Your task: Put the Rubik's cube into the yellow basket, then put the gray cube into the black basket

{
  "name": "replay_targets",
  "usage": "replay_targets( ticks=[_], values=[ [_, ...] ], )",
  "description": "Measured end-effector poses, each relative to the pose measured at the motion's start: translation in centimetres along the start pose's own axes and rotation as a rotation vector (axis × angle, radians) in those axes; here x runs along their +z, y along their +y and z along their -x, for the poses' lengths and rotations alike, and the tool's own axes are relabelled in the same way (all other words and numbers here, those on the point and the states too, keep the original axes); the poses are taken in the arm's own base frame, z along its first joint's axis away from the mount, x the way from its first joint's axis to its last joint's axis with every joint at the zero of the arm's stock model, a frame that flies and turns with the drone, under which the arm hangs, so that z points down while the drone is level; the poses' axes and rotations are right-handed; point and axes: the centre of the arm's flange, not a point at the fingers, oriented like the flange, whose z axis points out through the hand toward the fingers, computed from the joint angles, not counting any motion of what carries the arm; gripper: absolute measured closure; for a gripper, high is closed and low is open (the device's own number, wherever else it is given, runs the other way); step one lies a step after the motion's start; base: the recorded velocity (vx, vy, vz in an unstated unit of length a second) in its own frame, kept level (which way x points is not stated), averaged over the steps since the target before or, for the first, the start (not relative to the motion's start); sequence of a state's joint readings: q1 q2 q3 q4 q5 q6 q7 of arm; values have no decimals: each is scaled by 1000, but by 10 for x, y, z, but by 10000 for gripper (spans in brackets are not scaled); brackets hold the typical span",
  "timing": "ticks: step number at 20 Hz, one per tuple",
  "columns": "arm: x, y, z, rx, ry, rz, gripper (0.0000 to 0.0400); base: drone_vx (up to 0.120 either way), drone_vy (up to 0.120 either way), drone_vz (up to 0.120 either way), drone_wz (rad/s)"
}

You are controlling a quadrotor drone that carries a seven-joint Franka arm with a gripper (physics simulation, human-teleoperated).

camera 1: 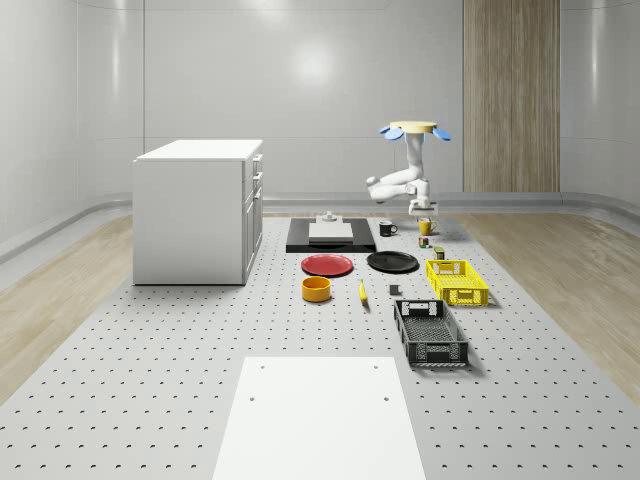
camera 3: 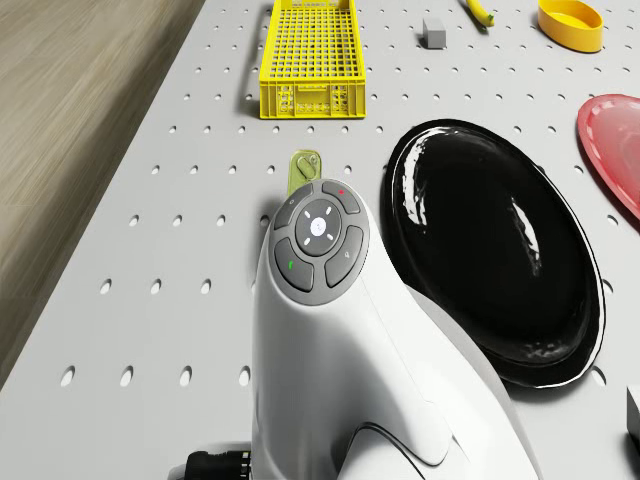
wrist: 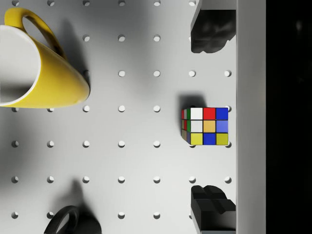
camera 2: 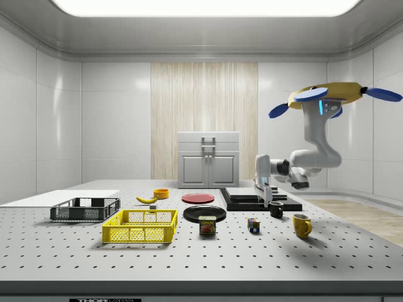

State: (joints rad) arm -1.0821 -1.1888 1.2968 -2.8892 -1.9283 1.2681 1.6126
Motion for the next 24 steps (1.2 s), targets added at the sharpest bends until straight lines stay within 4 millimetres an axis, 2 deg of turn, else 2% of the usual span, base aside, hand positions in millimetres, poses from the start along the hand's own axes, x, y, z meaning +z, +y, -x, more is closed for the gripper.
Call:
replay_targets(
  ticks=[3,10,12,17,24],
  values=[
    [0,0,0,0,0,0,0,0,-53,-120,0],
    [0,0,0,0,0,0,0,114,0,-120,0],
    [0,0,0,0,0,0,0,40,0,-100,0],
    [2,0,0,0,0,0,0,0,0,0,0],
    [23,0,0,0,0,0,0,0,0,0,0]
  ],
)
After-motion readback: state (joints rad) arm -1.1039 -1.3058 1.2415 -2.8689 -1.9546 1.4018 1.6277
